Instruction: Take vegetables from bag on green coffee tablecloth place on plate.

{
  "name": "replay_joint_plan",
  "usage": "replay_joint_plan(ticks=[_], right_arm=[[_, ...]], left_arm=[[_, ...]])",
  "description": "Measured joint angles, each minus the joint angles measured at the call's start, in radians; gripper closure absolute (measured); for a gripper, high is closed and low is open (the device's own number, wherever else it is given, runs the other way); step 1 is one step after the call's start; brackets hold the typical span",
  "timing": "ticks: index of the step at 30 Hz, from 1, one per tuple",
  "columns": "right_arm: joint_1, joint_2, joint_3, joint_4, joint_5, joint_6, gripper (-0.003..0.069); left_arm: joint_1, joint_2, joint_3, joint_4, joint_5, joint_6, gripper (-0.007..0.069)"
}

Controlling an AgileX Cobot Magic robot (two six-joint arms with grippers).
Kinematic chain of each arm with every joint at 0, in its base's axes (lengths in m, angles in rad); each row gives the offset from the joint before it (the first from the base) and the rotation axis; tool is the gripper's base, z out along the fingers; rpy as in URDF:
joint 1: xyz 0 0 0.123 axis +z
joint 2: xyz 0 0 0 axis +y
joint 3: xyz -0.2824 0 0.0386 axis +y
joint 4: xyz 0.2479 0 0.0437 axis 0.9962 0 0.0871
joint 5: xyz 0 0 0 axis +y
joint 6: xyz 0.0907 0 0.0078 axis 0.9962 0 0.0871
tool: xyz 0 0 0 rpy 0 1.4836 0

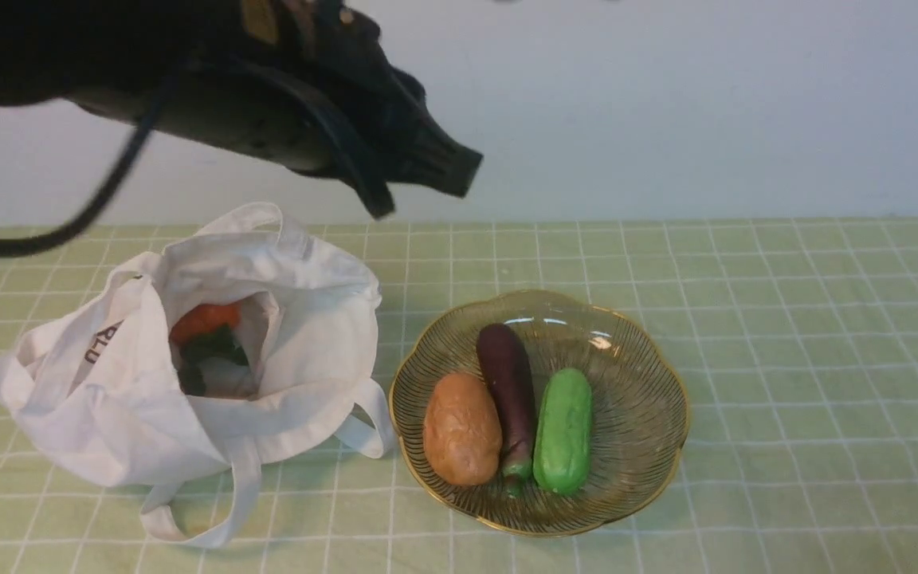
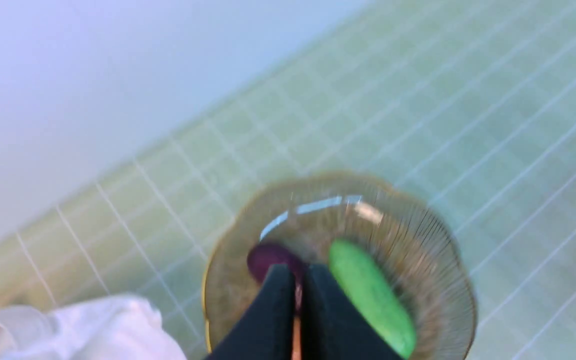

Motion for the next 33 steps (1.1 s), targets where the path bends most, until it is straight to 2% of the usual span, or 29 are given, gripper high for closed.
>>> replay_joint_plan(ticks=[4,14,24,30,33], right_arm=[[0.0,0.0,0.0,0.0,0.0,0.0,0.0673],[0.0,0.0,0.0,0.0,0.0,0.0,0.0673],[0.0,0.0,0.0,0.0,0.0,0.0,0.0673],[0.0,0.0,0.0,0.0,0.0,0.0,0.0673],[0.0,0.0,0.0,0.0,0.0,0.0,0.0673]], left_arm=[[0.0,-0.098,0.034,-0.01,-0.037,-0.001,0.0629],[0.0,-0.479,0.462,-0.012,-0.222,-0.023,0.0629],[0.0,-0.731,0.528,0.011,-0.186,-0.02,0.0629],[0.0,-0.868,0.53,0.067,-0.13,-0.026,0.0629],[0.005,-0.967,0.604,0.154,-0.124,-0.087,0.0629]])
